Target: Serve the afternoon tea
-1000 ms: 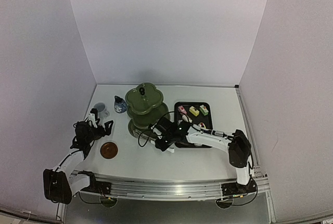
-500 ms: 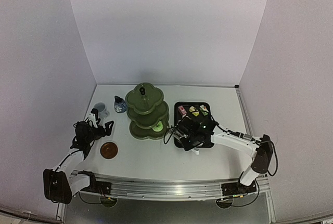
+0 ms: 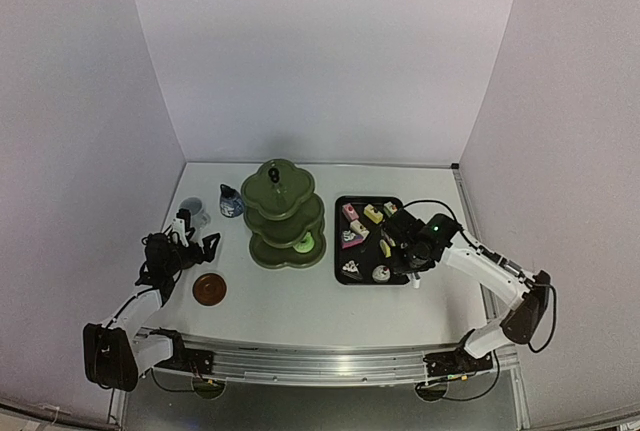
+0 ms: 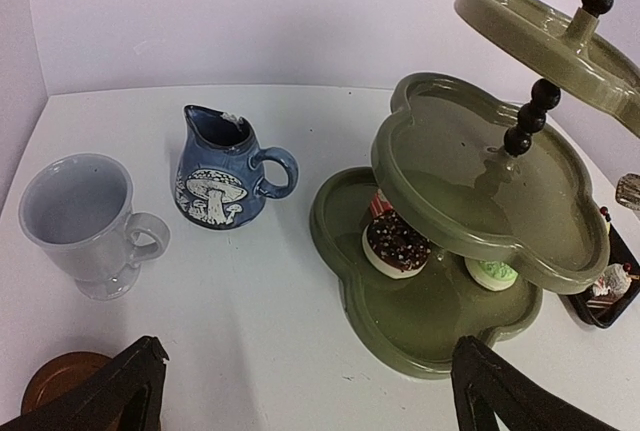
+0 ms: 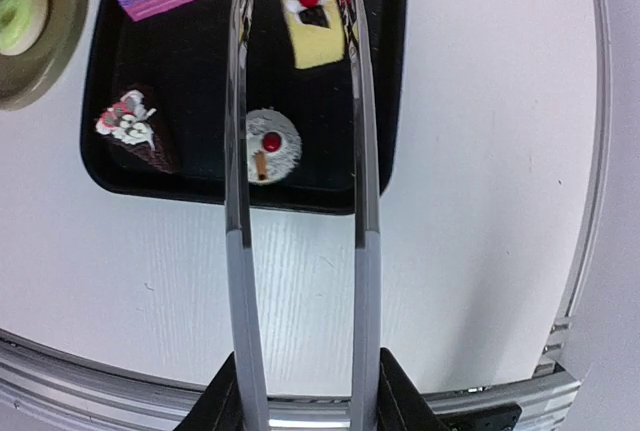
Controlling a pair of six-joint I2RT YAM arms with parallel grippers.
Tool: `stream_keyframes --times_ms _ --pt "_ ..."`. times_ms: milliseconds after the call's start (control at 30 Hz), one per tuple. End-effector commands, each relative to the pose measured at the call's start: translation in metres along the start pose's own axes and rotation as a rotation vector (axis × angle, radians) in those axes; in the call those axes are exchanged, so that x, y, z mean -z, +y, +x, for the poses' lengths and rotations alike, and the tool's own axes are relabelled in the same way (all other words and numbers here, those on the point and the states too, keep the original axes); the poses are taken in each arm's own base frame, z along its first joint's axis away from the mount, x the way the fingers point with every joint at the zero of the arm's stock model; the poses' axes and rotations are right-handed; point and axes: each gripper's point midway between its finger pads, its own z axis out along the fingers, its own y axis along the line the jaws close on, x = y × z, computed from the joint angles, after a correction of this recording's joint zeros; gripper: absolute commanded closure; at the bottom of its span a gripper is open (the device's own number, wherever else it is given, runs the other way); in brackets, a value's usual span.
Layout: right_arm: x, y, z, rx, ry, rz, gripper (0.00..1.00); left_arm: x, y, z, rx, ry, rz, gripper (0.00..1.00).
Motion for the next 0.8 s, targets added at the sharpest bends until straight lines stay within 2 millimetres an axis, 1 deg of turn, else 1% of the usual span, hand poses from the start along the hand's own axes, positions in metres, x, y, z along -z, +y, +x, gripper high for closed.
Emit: stream_keyframes --times_ms 0,233,333,467,600,767 --pt "-0.001 -0.019 0.015 -0.046 0.041 0.055 0.64 0.000 -0.003 -0.014 -0.032 -0.044 0.021 0.00" --pt "-0.020 -0.012 0.019 -0.033 0.086 0.017 0.63 0.000 -0.004 -0.015 -0.039 -0.045 0.021 0.00" --pt "-0.026 -0.012 0.017 -0.027 0.084 0.005 0.62 0.000 -0.003 -0.014 -0.038 -0.045 0.019 0.00" --pt "-0.032 -0.007 0.016 -0.009 0.084 -0.032 0.62 0.001 -0.003 -0.014 -0.038 -0.045 0.015 0.00" --pt "-0.042 -0.011 0.013 -0.014 0.083 -0.017 0.61 0.000 -0.002 -0.015 -0.038 -0.045 0.011 0.00" --pt "-0.055 -0.011 0.004 -0.002 0.076 -0.016 0.61 0.000 -0.002 -0.016 -0.038 -0.048 0.012 0.00"
